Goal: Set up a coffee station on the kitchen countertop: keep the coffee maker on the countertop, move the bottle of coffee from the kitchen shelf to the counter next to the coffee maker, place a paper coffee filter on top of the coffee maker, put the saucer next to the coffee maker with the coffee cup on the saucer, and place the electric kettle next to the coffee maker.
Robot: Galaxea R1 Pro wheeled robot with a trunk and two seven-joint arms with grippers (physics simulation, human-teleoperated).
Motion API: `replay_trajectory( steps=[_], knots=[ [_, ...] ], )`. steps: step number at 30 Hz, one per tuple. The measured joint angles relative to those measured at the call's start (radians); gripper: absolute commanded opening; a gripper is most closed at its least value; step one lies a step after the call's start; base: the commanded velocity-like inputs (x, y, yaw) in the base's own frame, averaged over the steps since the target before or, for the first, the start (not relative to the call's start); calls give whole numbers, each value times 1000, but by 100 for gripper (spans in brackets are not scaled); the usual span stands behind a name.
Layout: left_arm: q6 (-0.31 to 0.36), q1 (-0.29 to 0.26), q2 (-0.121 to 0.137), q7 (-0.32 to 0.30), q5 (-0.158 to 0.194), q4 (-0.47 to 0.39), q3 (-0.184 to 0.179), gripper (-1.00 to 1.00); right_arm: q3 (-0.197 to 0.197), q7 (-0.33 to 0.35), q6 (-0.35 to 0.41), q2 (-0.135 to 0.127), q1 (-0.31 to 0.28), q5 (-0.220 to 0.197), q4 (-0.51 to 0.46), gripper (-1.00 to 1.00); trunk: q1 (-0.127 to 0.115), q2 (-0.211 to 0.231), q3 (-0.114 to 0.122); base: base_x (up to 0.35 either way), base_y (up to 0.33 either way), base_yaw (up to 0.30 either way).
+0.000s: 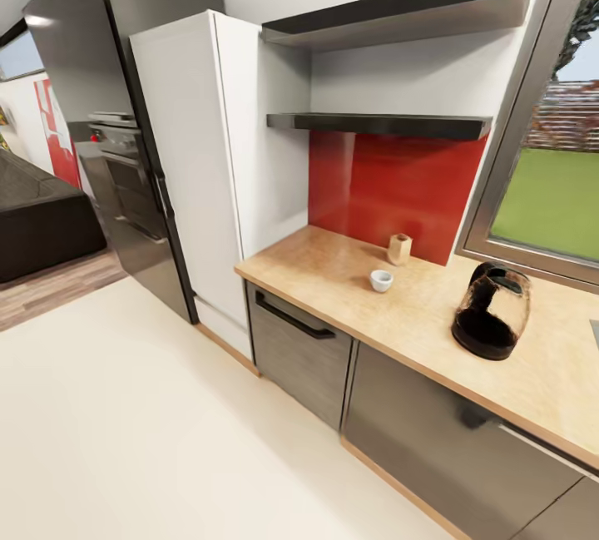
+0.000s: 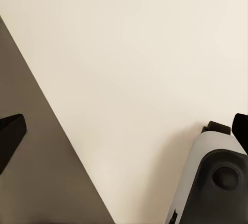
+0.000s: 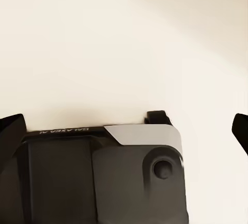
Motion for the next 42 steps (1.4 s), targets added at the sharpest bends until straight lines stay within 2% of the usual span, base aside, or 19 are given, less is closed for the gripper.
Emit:
replay_trajectory(
  steps=[11, 31, 42],
  knots=[
    [0, 0, 0, 0, 0, 0, 0, 100, 0, 0, 0, 0, 0, -1, 0, 100, 0, 0, 0, 186, 288, -51],
    [1, 0, 1, 0, 0, 0, 1, 100, 0, 0, 0, 0, 0, 0, 0, 100, 0, 0, 0, 154, 306, -255],
    [1, 0, 0, 0, 0, 0, 1, 100, 0, 0, 0, 0, 0, -1, 0, 100, 0, 0, 0, 22, 336, -263]
  ],
)
